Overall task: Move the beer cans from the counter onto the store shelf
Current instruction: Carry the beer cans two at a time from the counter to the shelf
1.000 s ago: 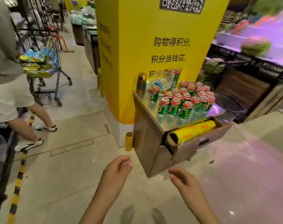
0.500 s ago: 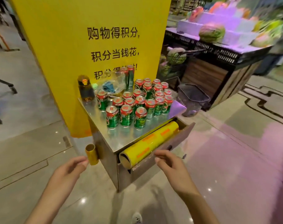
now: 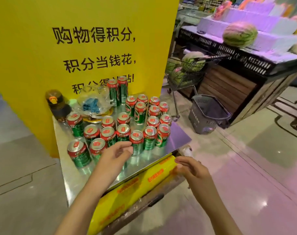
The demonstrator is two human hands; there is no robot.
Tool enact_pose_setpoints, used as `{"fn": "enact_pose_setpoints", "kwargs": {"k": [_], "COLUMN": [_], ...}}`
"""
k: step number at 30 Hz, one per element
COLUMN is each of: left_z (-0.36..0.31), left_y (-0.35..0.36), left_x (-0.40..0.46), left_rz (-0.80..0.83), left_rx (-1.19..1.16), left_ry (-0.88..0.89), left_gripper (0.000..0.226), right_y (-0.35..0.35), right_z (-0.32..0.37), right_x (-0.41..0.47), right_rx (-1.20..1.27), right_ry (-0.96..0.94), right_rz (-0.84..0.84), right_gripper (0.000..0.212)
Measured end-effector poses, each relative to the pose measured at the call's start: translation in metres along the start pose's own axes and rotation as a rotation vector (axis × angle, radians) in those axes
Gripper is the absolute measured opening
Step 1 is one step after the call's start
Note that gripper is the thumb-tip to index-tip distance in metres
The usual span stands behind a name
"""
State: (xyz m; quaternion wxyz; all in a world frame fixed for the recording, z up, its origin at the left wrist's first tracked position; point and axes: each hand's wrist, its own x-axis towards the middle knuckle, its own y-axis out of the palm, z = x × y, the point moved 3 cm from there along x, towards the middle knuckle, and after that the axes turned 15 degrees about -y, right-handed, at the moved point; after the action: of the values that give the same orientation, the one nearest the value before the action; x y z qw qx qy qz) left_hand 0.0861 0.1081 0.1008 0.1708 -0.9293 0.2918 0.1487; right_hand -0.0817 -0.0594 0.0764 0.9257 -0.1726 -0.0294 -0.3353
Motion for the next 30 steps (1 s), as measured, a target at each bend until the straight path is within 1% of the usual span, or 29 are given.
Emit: {"fn": "enact_pose_setpoints", "kwargs": {"k": [2, 5, 6, 8, 10, 11, 13, 18, 20, 24, 26, 30], "left_z": [-0.012, -0.021, -0.021, -0.022, -0.025, -0.027, -0.035, -0.059, -0.068, -0.087, -0.1, -0.118], "left_y": [0.017, 0.032, 0.034, 0.037, 0.037, 0.037, 0.034, 0.012, 0.0, -0.022, -0.027, -0.038], "left_x": [0.014, 0.033, 0.038, 0.043, 0.048, 0.051, 0.058, 0.098, 0.126, 0.199, 0.239, 0.32], "left_rz": [-0.049, -0.168, -0.213, -0.3, -0.378, -0.406, -0.461, -0.579, -0.595, -0.591, -0.579, -0.536], "left_rx": [-0.035, -0.083, -0.105, -0.16, -0.187, -0.194, -0.183, -0.117, -0.108, -0.115, -0.115, -0.157], "left_ry": [-0.014, -0.042, -0.058, -0.096, -0.12, -0.134, -0.146, -0.119, -0.103, -0.061, -0.041, -0.067], "left_gripper": [0.018, 0.014, 0.014, 0.015, 0.015, 0.015, 0.015, 0.015, 0.017, 0.025, 0.028, 0.032], "right_y": [-0.011, -0.025, -0.029, -0.035, -0.035, -0.033, -0.025, 0.016, 0.037, 0.078, 0.098, 0.138], "right_z": [-0.012, -0.025, -0.027, -0.033, -0.035, -0.035, -0.031, -0.024, -0.022, -0.024, -0.026, -0.043], "right_x": [0.032, 0.081, 0.097, 0.129, 0.163, 0.179, 0.208, 0.284, 0.313, 0.369, 0.4, 0.464], "right_rx": [0.023, 0.028, 0.051, 0.084, 0.104, 0.11, 0.128, 0.141, 0.137, 0.162, 0.125, 0.059], "right_ry": [-0.002, -0.053, -0.067, -0.086, -0.112, -0.118, -0.144, -0.23, -0.228, -0.155, -0.128, -0.082], "right_rz": [0.05, 0.172, 0.204, 0.278, 0.349, 0.391, 0.467, 0.551, 0.57, 0.637, 0.643, 0.572], "right_gripper": [0.013, 0.026, 0.024, 0.012, 0.021, 0.024, 0.024, 0.02, 0.02, 0.021, 0.028, 0.047]}}
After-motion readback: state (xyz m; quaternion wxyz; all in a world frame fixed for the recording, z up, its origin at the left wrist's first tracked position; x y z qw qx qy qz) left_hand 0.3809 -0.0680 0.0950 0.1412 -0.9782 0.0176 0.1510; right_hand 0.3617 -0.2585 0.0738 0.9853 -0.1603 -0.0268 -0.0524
